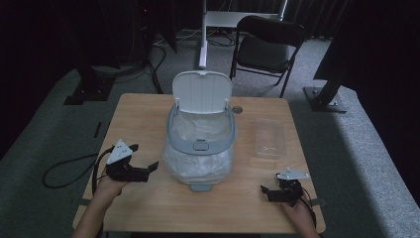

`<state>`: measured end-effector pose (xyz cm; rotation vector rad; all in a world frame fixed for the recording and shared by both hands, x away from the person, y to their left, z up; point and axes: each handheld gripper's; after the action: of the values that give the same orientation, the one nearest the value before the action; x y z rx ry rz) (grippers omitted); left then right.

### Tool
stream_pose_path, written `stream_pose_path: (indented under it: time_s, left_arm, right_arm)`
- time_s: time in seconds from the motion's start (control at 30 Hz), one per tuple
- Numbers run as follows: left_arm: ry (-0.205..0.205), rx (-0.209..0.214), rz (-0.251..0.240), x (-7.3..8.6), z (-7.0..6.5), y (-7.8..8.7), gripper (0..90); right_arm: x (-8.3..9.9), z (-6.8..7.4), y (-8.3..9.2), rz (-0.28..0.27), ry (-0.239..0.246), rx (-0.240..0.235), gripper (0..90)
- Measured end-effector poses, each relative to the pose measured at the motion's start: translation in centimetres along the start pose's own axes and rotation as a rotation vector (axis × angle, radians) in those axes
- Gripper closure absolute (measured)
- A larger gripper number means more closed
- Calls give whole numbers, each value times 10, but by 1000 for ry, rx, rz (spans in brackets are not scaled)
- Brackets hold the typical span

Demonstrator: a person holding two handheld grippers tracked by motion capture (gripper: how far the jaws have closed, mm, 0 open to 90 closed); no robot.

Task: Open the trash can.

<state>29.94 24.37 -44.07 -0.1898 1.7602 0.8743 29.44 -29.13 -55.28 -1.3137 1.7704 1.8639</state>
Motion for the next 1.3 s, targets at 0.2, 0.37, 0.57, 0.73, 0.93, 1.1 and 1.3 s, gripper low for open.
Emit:
stream_pose_path:
  time_s: [0.2, 0.37, 0.57, 0.73, 0.93, 1.1, 1.3]
  left_arm:
    - [37, -31, 0, 14, 8, 0, 18]
    - [70, -65, 13, 26, 15, -2, 18]
    - [99, -103, 32, 42, 23, -6, 18]
    - [117, -146, 45, 52, 32, -8, 18]
    - [137, -198, 39, 64, 39, -9, 18]
    - [180, -268, 90, 78, 46, -12, 18]
    - [238, -337, 152, 84, 54, -15, 18]
  right_arm:
    - [0, 0, 0, 0, 0, 0, 146]
    - [0, 0, 0, 0, 0, 0, 146]
    - [0, 0, 0, 2, -2, 0, 146]
    - [0, 0, 0, 0, -1, 0, 146]
    - [0, 0, 0, 0, 1, 0, 146]
    - [0, 0, 0, -1, 1, 0, 146]
    - [0, 0, 0, -1, 1, 0, 146]
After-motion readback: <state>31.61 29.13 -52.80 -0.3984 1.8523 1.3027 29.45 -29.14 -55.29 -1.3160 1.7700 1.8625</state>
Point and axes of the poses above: each handheld gripper's, and its own axes: y roughly backward along the jaws, x roughly out of its underside, z roughly to its left, and after that the axes turned 13 degrees about x, right-handed
